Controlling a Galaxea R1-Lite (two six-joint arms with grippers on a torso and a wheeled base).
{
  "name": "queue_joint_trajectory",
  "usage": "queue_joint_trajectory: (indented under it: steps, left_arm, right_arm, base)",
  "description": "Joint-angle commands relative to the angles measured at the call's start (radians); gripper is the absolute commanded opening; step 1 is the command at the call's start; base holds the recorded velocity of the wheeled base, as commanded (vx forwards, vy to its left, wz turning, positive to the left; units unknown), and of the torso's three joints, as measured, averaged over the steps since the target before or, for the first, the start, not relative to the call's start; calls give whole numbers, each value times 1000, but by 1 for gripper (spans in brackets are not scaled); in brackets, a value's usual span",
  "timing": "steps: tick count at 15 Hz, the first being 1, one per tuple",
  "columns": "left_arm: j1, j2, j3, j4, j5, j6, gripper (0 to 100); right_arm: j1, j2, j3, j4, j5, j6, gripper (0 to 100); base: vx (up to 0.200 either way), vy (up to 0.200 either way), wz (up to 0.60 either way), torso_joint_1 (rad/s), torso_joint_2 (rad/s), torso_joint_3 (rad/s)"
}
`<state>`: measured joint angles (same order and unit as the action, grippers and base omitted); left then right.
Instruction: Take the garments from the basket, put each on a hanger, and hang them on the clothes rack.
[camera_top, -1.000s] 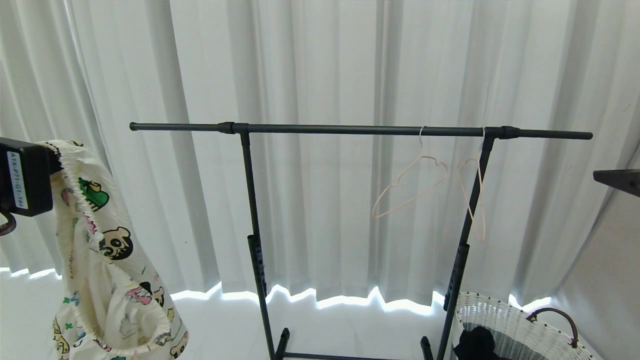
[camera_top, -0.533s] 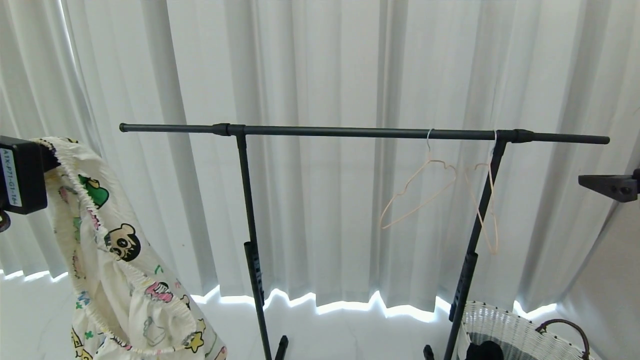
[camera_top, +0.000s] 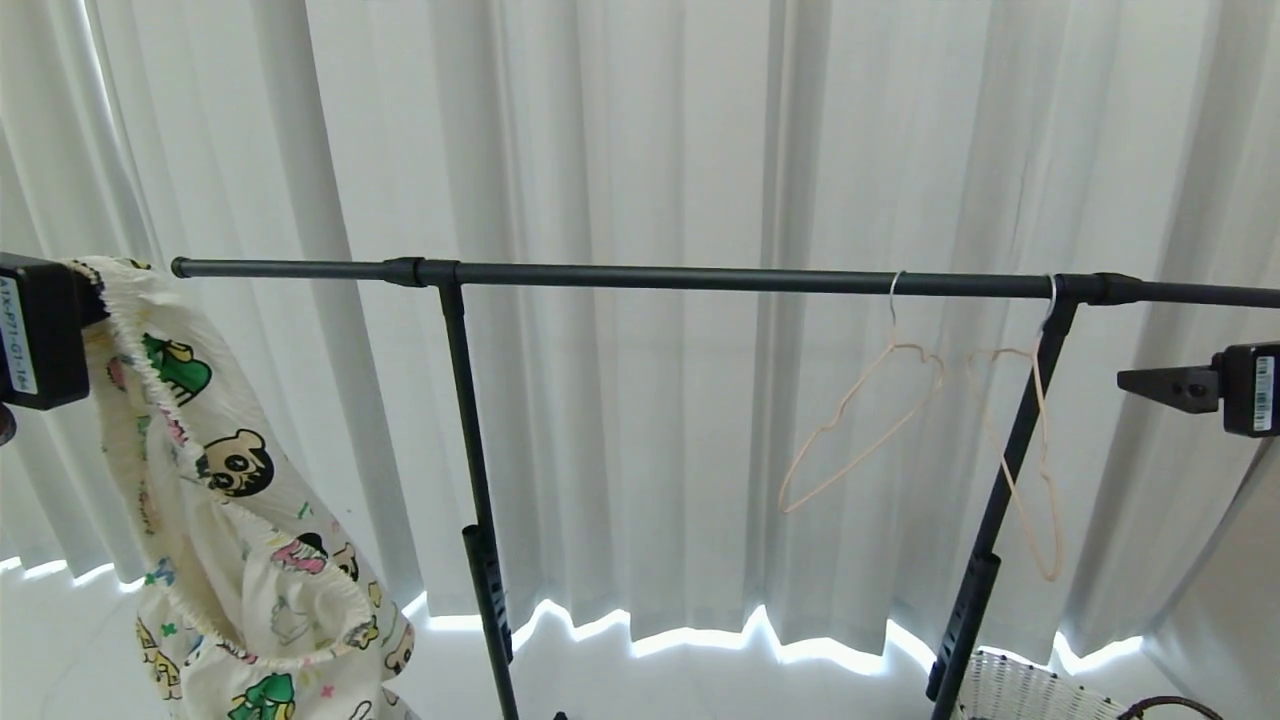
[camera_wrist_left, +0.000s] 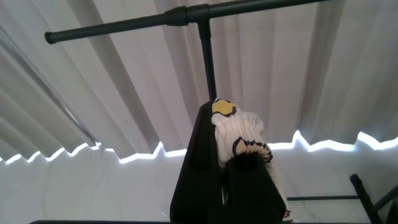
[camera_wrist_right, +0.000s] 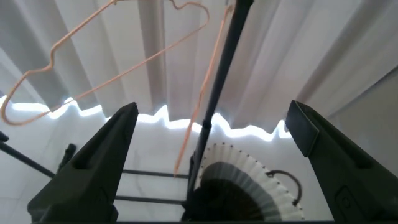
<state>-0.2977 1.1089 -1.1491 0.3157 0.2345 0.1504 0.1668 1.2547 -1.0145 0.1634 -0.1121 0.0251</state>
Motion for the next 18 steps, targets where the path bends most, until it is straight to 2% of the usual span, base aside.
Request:
queue_joint_trajectory:
  steps: [1,4,5,7,11,12,16,18]
  left_arm:
    - [0,0,5,0,0,1,0]
    - [8,-3,6,0,2,41,0]
    - [23,-1,8,0,0,67,0]
    - [23,3,6,0,0,78,0]
    - [23,3,12,0,0,78,0]
    - [23,3,20,0,0,77,0]
    - [23,2,49,-1,-1,77,0]
    - [23,3,52,-1,-1,75,0]
  right_arm:
    - [0,37,34,-1,-11,16,100]
    - [2,106,94,-22,-116,76,100]
    - [3,163,111,-65,-164,139,100]
    - [2,244,122,-111,-208,216,100]
    - [8,342,120,-131,-219,274,100]
    - [19,396,120,-200,-221,297,100]
    - [34,476,120,-239,-284,299,100]
    - [34,485,120,-239,-284,302,100]
  base:
    - [200,0,0,-2,-7,-2]
    - [133,0,0,3,2,-2]
    - [0,0,0,0,0,0]
    - [0,0,0,0,0,0]
    - [0,0,0,0,0,0]
    - [0,0,0,0,0,0]
    - [0,0,0,0,0,0]
    - [0,0,0,0,0,0]
